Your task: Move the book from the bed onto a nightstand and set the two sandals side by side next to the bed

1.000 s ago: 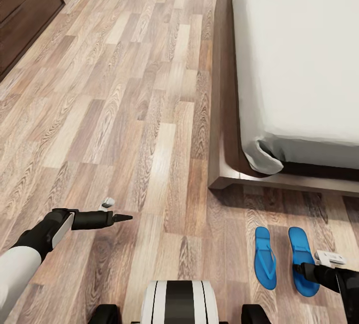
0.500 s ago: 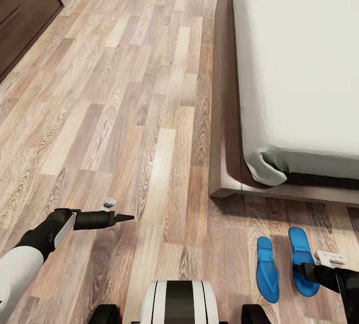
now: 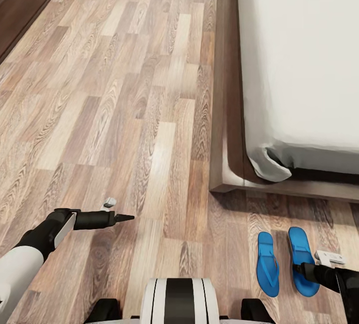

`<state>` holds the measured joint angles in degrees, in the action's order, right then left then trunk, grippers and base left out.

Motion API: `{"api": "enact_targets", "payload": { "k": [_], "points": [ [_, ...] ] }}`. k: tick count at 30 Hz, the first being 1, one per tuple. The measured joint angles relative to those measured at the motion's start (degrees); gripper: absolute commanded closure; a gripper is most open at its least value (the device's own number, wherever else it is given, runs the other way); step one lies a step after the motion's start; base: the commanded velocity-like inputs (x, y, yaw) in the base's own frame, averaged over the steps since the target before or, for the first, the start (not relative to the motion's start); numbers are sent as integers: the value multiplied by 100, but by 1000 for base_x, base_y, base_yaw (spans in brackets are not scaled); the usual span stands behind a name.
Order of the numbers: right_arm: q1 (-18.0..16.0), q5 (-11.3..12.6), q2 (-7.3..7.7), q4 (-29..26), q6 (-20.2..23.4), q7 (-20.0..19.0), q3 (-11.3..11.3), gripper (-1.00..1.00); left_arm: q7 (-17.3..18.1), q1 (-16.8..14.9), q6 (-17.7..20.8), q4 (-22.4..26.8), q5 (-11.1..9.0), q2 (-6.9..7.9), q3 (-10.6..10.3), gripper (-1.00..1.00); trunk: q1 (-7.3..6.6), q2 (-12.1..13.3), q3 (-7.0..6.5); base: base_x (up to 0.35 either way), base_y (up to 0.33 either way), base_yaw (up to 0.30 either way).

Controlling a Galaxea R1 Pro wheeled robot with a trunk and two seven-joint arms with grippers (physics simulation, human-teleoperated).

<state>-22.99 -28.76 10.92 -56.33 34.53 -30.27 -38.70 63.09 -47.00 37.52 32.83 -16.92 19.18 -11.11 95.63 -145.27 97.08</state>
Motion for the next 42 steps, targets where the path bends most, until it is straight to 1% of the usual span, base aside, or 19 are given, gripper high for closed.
{"api": "enact_targets", "payload": {
  "k": [6, 16, 32, 36, 42],
  "points": [
    [0, -1, 0, 0, 0, 0, 0, 100, 6, 1, 0, 1, -2, 0, 0, -100, 0, 0, 0, 0, 0, 0],
    [0, -4, 0, -1, -1, 0, 0, 100, 6, -1, -1, 2, -7, 0, 0, -100, 26, -13, 221, 0, 0, 0],
    [0, 0, 0, -2, 0, -5, 8, 100, 6, 0, 6, 2, -9, -6, 0, -100, 26, -13, 222, 0, 0, 0],
    [0, -4, 0, -1, -1, -7, 9, 100, 6, 1, 8, 2, -8, -7, 0, -100, 36, -19, 310, 0, 0, 0],
    [0, 0, 0, -8, 0, -9, 9, 100, 9, 0, 9, 2, -9, -6, 0, -100, 36, -19, 310, 0, 0, 0]
  ]
}}
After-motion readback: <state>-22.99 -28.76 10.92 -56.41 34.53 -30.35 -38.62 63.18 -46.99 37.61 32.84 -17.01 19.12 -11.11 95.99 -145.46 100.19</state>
